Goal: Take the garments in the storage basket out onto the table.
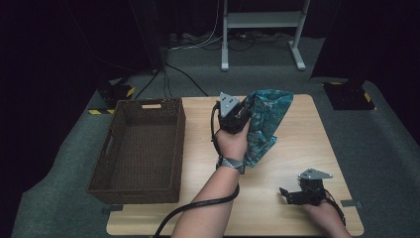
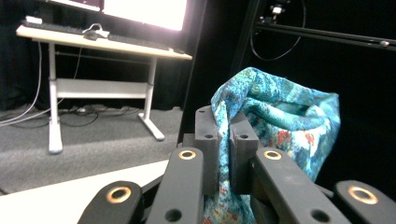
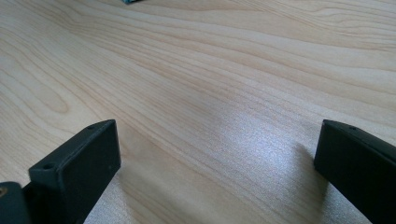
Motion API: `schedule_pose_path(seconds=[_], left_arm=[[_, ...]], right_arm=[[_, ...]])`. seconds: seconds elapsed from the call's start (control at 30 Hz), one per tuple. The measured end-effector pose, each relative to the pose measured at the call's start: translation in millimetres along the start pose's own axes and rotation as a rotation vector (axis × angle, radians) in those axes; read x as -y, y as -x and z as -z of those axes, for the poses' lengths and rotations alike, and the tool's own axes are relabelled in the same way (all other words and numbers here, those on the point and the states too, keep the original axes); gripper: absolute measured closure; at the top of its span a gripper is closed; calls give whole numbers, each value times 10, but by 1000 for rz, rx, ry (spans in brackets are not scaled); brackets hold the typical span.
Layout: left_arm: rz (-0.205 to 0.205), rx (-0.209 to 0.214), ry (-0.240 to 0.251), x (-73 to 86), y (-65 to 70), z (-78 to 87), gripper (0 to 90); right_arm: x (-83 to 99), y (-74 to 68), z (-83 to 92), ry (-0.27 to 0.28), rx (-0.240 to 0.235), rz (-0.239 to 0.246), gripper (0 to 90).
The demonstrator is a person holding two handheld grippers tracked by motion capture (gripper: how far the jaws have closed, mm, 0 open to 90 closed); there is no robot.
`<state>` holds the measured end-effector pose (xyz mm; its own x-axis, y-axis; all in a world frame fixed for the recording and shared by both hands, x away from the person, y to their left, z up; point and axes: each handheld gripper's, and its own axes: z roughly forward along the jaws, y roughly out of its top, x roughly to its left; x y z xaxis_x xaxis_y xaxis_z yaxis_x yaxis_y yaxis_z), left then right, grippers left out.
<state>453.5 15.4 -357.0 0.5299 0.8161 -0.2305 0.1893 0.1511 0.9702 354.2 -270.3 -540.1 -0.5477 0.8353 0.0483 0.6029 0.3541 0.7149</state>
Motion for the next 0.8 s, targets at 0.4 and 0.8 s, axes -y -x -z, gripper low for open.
schedule_pose_path(seconds=[0.4, 0.8], left_arm=[[25, -62, -54, 237, -253, 32, 849], [41, -104, -122, 520, -441, 82, 848]], right_arm=[[-1, 0, -1, 0, 0, 1, 4], [-1, -4, -3, -1, 2, 1, 4]])
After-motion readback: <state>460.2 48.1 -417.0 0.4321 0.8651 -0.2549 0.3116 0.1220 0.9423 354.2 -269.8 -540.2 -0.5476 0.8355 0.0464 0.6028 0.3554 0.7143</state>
